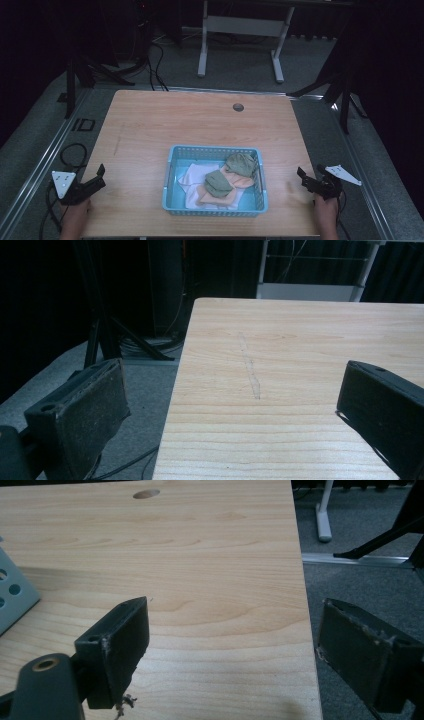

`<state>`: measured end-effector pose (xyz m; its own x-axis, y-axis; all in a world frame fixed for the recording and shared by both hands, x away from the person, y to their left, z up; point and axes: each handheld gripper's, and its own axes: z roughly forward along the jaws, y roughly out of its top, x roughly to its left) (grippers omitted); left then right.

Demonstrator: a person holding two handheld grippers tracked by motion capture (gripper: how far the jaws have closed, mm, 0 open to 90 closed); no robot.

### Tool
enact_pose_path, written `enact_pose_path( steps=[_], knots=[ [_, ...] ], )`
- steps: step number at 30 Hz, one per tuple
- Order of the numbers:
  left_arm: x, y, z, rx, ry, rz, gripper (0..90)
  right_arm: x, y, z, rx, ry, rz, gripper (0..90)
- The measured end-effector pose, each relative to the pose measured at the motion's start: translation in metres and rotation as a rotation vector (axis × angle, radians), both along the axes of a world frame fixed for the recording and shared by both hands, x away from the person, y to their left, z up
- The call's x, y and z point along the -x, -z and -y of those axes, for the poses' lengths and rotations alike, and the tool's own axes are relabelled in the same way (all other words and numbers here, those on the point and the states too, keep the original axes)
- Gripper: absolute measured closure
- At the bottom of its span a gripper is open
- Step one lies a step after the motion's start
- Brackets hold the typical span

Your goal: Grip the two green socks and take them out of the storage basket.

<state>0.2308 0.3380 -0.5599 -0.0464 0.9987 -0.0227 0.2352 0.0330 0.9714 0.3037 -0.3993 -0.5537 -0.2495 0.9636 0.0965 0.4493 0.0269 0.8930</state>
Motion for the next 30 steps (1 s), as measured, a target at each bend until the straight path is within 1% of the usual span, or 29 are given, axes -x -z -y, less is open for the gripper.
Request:
enact_pose_path(
  steps=[1,2,3,5,6,7,8,9,10,11,13,14,15,17,19,23,25,27,30],
  knots=[
    [0.0,0.0,0.0,0.002,0.001,-0.001,0.5,0.0,0.0,0.001,-0.001,0.001,-0.003,13.4],
    [0.0,0.0,0.0,0.004,0.0,0.0,0.5,-0.001,-0.001,0.002,-0.021,-0.027,-0.014,13.3],
    [0.0,0.0,0.0,0.004,0.0,0.0,0.5,-0.002,-0.002,0.003,-0.024,-0.054,-0.018,13.3],
    [0.0,0.0,0.0,0.004,0.0,0.0,0.5,-0.001,-0.003,0.005,0.003,-0.086,-0.02,13.3],
    [0.0,0.0,0.0,0.004,0.0,-0.001,0.4,-0.001,-0.003,0.006,0.015,-0.105,-0.014,13.2],
    [0.0,0.0,0.0,0.004,0.0,-0.001,0.5,-0.001,-0.003,0.006,0.015,-0.105,-0.014,13.2],
    [0.0,0.0,0.0,0.007,0.0,-0.001,0.5,-0.001,-0.003,0.008,0.025,-0.123,-0.019,13.3],
    [0.0,0.0,0.0,0.008,0.0,-0.001,0.5,-0.001,0.0,0.012,0.031,-0.174,-0.052,13.4],
    [0.0,0.0,-0.001,0.008,0.001,-0.002,0.5,-0.001,0.0,0.014,0.028,-0.194,-0.067,13.7],
    [-0.001,0.0,-0.001,0.008,0.0,-0.003,0.5,-0.001,0.001,0.016,0.017,-0.235,-0.081,13.7],
    [-0.001,0.0,-0.001,0.008,0.001,-0.005,0.5,0.0,0.0,0.018,0.014,-0.265,-0.077,13.7],
    [-0.001,0.0,-0.001,0.009,0.001,-0.005,0.5,0.0,-0.001,0.02,0.005,-0.291,-0.084,14.1],
    [-0.001,0.0,-0.001,0.01,0.001,-0.005,0.5,0.0,-0.002,0.02,0.005,-0.32,-0.09,14.1],
    [-0.001,0.0,-0.001,0.011,0.002,-0.007,0.5,0.0,-0.004,0.02,0.035,-0.374,-0.118,14.2],
    [-0.001,0.0,-0.001,0.013,0.003,-0.007,0.5,0.0,-0.007,0.018,0.06,-0.45,-0.141,14.1],
    [-0.001,0.0,-0.002,0.016,0.004,-0.012,0.4,0.0,-0.012,0.009,0.131,-0.593,-0.223,14.1],
    [-0.001,0.0,-0.002,0.018,0.006,-0.013,0.5,0.0,-0.015,0.004,0.182,-0.641,-0.248,14.1],
    [-0.001,0.0,-0.002,0.018,0.005,-0.012,0.5,0.001,-0.019,-0.001,0.217,-0.678,-0.259,14.2],
    [-0.001,0.0,-0.002,0.016,0.005,-0.013,0.5,0.0,-0.027,-0.008,0.243,-0.728,-0.259,14.2]
  ],
)
